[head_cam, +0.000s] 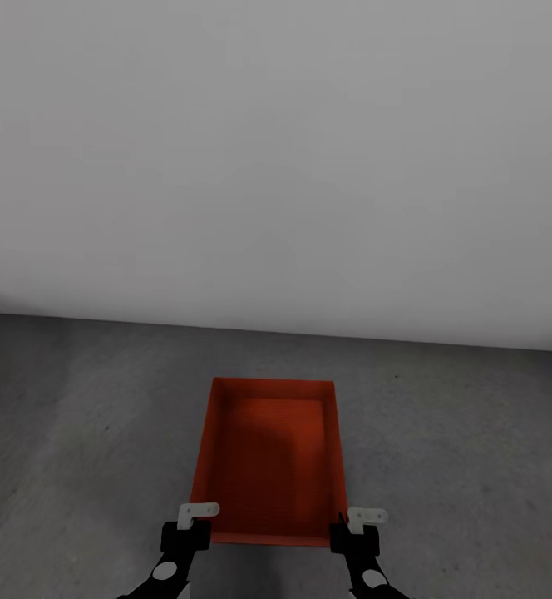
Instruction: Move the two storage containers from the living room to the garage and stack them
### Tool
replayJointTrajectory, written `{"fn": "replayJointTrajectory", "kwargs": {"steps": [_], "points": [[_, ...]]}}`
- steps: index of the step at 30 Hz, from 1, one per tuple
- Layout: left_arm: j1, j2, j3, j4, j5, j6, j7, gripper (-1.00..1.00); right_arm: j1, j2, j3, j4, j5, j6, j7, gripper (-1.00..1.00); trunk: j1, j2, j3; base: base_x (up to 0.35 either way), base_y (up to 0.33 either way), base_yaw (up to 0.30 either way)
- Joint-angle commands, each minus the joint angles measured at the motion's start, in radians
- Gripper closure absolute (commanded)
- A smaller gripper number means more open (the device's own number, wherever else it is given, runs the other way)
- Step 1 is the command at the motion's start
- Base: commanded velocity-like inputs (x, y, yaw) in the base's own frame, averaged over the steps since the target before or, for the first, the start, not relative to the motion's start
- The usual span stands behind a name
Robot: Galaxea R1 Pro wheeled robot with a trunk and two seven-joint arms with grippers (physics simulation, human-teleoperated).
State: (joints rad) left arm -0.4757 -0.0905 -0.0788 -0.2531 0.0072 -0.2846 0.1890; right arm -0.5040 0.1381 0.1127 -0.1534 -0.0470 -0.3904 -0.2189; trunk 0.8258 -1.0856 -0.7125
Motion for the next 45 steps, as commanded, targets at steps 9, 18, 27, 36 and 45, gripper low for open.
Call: {"fn": "replayJointTrajectory", "kwargs": {"steps": [9,18,27,36,45], "points": [[0.0,0.001,-0.003,0.003,0.007,-0.003,0.012,1.0,-0.001,0.0,-0.016,-0.065,0.018,-0.013,0.012,1.0,0.0,0.0,-0.001,-0.108,0.0,0.0],[0.0,0.001,-0.003,0.003,0.007,-0.002,0.012,1.0,-0.001,0.0,-0.016,-0.066,0.018,-0.013,0.012,1.0,0.0,0.0,-0.001,-0.012,0.0,0.0],[0.0,0.001,-0.003,0.003,0.007,-0.002,0.012,1.0,-0.001,0.0,-0.016,-0.065,0.018,-0.013,0.012,1.0,0.0,0.0,-0.001,-0.001,0.0,0.0],[0.0,0.001,-0.003,0.003,0.007,-0.003,0.012,1.0,-0.001,0.0,-0.016,-0.065,0.019,-0.013,0.012,1.0,0.0,0.0,-0.001,-0.051,0.0,0.0],[0.0,0.001,-0.003,0.003,0.007,-0.002,0.012,1.0,-0.001,0.0,-0.016,-0.066,0.019,-0.013,0.012,1.0,0.0,0.0,-0.001,-0.005,0.0,0.0]]}}
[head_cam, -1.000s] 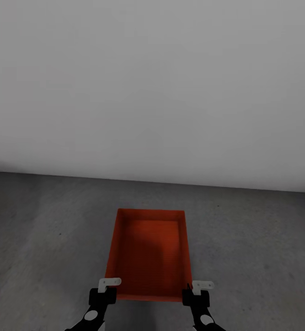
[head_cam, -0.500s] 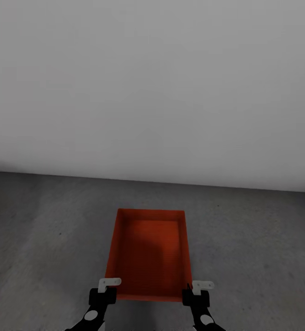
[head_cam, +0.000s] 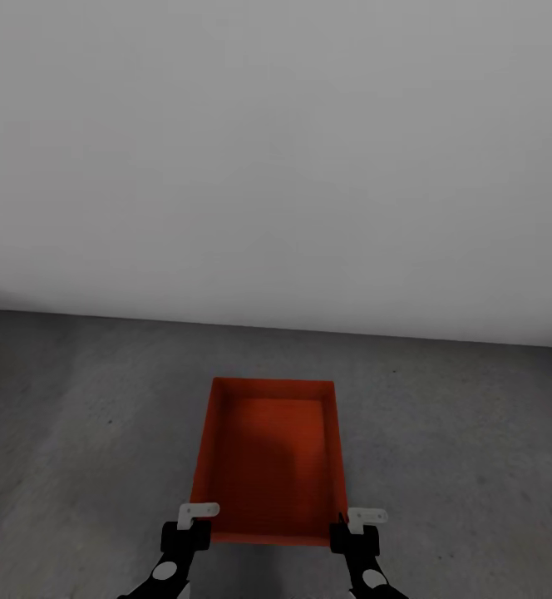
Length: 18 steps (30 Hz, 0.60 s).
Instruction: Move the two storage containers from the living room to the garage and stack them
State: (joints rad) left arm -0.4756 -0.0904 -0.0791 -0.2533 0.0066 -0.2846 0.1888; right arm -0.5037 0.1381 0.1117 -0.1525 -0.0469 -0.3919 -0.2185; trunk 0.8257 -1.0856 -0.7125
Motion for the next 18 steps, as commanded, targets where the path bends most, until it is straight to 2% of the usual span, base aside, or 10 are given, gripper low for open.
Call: {"fn": "replayJointTrajectory", "kwargs": {"steps": [1,18], "points": [[0.0,0.001,-0.002,0.003,0.007,-0.002,0.012,1.0,-0.001,0.0,-0.015,-0.066,0.019,-0.012,0.011,1.0,0.0,0.0,-0.001,0.0,0.0,0.0],[0.0,0.001,-0.002,0.003,0.007,-0.002,0.012,1.0,-0.001,0.0,-0.015,-0.066,0.018,-0.012,0.011,1.0,0.004,-0.007,-0.004,0.0,0.0,0.0]]}}
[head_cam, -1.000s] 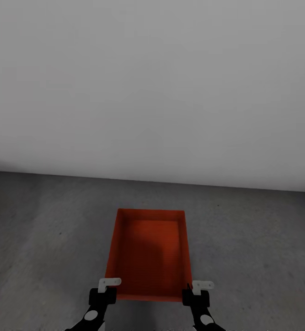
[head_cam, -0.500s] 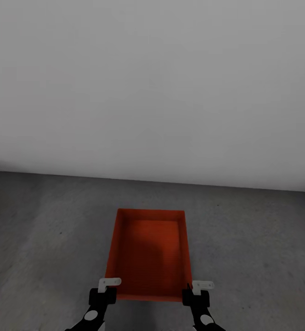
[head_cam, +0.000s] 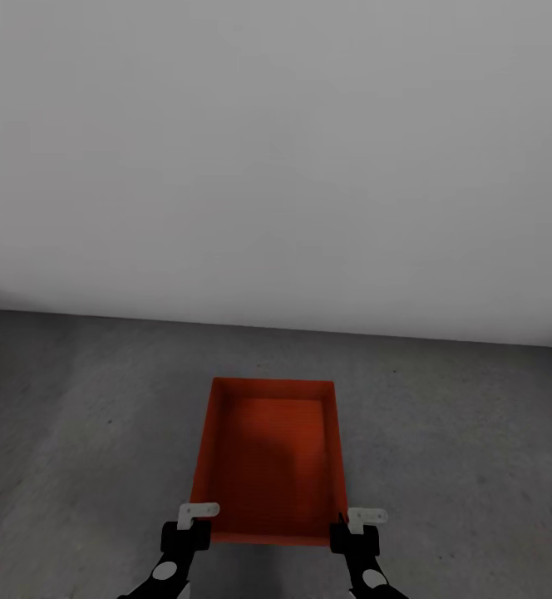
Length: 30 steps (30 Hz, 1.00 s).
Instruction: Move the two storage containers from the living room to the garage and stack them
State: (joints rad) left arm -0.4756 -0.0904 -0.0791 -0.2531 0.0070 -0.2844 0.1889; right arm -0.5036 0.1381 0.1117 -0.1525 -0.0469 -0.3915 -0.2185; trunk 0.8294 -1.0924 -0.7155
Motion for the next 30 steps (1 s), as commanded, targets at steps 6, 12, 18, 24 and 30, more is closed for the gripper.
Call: {"fn": "replayJointTrajectory", "kwargs": {"steps": [6,12,18,24,30], "points": [[0.0,0.001,-0.002,0.003,0.007,-0.002,0.012,1.0,-0.001,0.0,-0.015,-0.066,0.019,-0.012,0.011,1.0,0.023,-0.043,-0.02,0.0,0.0,0.0],[0.0,0.001,-0.002,0.003,0.007,-0.002,0.012,1.0,-0.001,0.0,-0.015,-0.066,0.018,-0.012,0.011,1.0,0.046,-0.085,-0.038,0.0,0.0,0.0],[0.0,0.001,-0.002,0.003,0.007,-0.002,0.012,1.0,-0.001,0.0,-0.015,-0.066,0.019,-0.012,0.011,1.0,0.069,-0.127,-0.057,0.0,0.0,0.0],[0.0,0.001,-0.002,0.003,0.007,-0.002,0.012,1.0,-0.001,0.0,-0.015,-0.066,0.018,-0.012,0.011,1.0,0.092,-0.169,-0.076,0.0,0.0,0.0],[0.0,0.001,-0.002,0.003,0.007,-0.002,0.012,1.0,-0.001,0.0,-0.015,-0.066,0.019,-0.012,0.011,1.0,0.115,-0.211,-0.095,0.0,0.0,0.0]]}}
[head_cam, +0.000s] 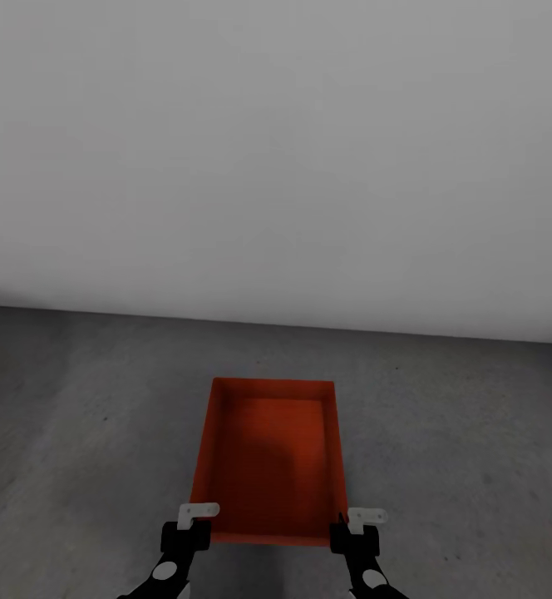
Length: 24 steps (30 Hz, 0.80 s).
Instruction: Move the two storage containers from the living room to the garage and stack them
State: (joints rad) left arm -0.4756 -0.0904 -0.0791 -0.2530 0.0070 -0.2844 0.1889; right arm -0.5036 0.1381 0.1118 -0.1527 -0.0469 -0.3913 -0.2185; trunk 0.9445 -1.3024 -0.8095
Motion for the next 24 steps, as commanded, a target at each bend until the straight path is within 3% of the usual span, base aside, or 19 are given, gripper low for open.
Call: {"fn": "replayJointTrajectory", "kwargs": {"steps": [1,4,24], "points": [[0.0,0.001,-0.002,0.003,0.007,-0.002,0.012,1.0,-0.001,0.0,-0.015,-0.066,0.019,-0.012,0.011,1.0,0.004,-0.008,-0.004,0.0,0.0,0.0],[0.0,0.001,-0.002,0.003,0.007,-0.002,0.012,1.0,-0.001,0.0,-0.015,-0.065,0.019,-0.012,0.011,1.0,0.015,-0.029,-0.013,0.0,0.0,0.0],[0.0,0.001,-0.002,0.003,0.007,-0.002,0.012,1.0,-0.001,0.0,-0.015,-0.066,0.019,-0.012,0.011,1.0,0.023,-0.043,-0.02,0.0,0.0,0.0]]}}
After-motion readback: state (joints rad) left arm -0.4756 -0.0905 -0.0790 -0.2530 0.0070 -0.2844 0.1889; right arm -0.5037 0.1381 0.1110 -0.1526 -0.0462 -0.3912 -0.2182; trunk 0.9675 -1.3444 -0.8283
